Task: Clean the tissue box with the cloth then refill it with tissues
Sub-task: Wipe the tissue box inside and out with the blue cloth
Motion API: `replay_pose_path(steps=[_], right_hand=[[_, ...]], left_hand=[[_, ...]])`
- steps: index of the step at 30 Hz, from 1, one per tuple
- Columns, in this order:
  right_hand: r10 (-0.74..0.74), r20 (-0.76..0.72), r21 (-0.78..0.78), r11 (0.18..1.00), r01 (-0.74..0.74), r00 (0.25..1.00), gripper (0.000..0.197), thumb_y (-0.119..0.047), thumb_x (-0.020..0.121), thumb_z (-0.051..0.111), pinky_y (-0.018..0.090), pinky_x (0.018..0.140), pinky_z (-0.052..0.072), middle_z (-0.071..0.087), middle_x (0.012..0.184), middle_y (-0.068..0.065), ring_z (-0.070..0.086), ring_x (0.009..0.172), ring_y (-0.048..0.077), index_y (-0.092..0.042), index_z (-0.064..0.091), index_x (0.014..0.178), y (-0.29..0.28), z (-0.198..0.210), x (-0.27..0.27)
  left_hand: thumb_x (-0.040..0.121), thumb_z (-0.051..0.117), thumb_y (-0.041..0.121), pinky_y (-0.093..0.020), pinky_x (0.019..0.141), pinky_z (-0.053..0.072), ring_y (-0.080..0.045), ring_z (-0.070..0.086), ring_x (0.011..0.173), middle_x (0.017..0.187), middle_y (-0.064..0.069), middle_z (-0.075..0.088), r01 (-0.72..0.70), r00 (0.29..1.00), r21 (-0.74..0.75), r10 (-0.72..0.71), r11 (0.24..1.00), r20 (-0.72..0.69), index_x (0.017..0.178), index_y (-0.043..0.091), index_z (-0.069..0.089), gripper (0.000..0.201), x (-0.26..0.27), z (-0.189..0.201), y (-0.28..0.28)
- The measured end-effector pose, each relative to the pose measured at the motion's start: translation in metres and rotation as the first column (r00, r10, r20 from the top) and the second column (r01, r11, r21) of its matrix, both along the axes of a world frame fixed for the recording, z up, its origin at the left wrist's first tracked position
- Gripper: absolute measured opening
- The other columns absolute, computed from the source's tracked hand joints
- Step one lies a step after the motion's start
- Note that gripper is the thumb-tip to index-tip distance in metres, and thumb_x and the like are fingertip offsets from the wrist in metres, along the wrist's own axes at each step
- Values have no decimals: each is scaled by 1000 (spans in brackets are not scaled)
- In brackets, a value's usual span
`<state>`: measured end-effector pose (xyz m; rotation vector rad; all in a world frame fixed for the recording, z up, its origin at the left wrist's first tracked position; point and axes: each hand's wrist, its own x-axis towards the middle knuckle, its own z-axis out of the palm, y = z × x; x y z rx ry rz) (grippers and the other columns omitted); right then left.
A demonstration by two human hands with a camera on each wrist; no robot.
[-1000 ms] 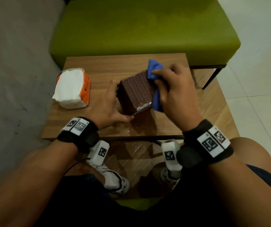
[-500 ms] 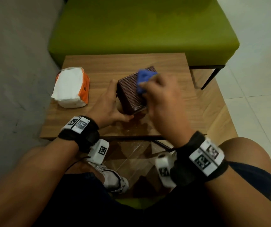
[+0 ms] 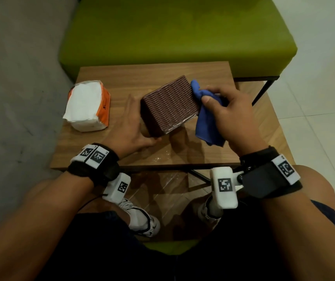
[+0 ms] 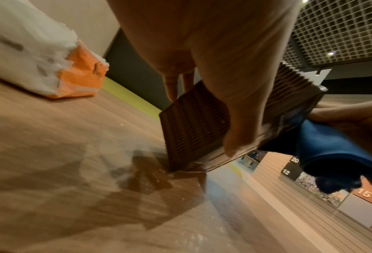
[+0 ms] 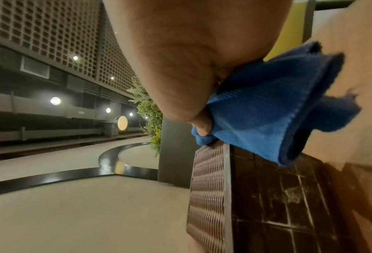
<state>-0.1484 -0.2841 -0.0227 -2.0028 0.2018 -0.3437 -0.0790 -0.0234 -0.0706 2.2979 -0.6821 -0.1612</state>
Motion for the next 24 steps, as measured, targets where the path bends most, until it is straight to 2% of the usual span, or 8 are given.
replay_pose_path(steps=[3,4,5,8,11,15,19,24], right_hand=[[4,-21,76,997,-3,1000,18,-13,102,65,15,89,53,71,106,-20,67,101,-8,-21,75,116,0,0,-3],[3,-20,103,995,-1,1000,18,-13,103,65,15,89,53,71,105,-19,67,100,-8,-22,74,115,0,1,-4],[2,-21,130,992,0,1000,18,-13,103,65,17,90,54,72,106,-18,68,101,-6,-23,73,114,0,1,-5],[-5,-7,152,988,6,1000,18,-13,103,64,23,94,56,74,110,-13,70,106,2,-20,74,116,-2,0,-7],[-23,25,149,989,19,999,19,-12,102,64,22,95,55,73,111,-10,69,107,2,-17,74,117,1,0,-8],[-35,40,177,984,28,999,20,-10,102,64,20,93,54,75,115,-3,70,108,4,-14,75,118,4,-1,-9],[-16,42,205,979,7,999,20,-10,103,63,16,93,53,74,116,-3,69,108,3,-15,73,119,10,3,-7],[-19,55,162,987,10,998,20,-11,102,64,13,93,52,72,112,-13,67,108,-5,-20,73,118,18,7,-8]], left_hand=[[62,102,21,-3,115,21,-7,29,144,158,-11,29,29,993,49,-34,998,109,168,19,5,144,-1,4,-3],[62,103,21,1,112,19,-6,28,144,159,-10,28,38,993,55,-44,998,114,169,18,4,146,-2,6,-3],[62,103,21,-1,115,21,-6,29,145,160,-10,28,46,993,48,-51,998,110,168,17,4,145,-1,8,-3],[60,104,35,-26,124,33,-12,36,150,164,-3,31,104,994,49,-106,993,34,165,19,10,142,-2,18,-4],[56,99,56,-11,116,30,0,38,141,154,12,37,143,989,82,-139,986,-55,161,19,22,135,-4,37,-7],[64,90,70,-36,111,46,-11,49,129,143,1,46,126,991,170,-133,977,32,157,19,36,119,-6,58,-11],[60,95,62,-36,116,41,-16,46,139,154,-1,39,128,992,266,-121,955,-43,163,22,27,129,-2,75,-20],[59,89,73,-40,108,48,-16,53,125,141,0,53,42,999,269,-42,962,-6,151,21,46,115,2,80,-30]])
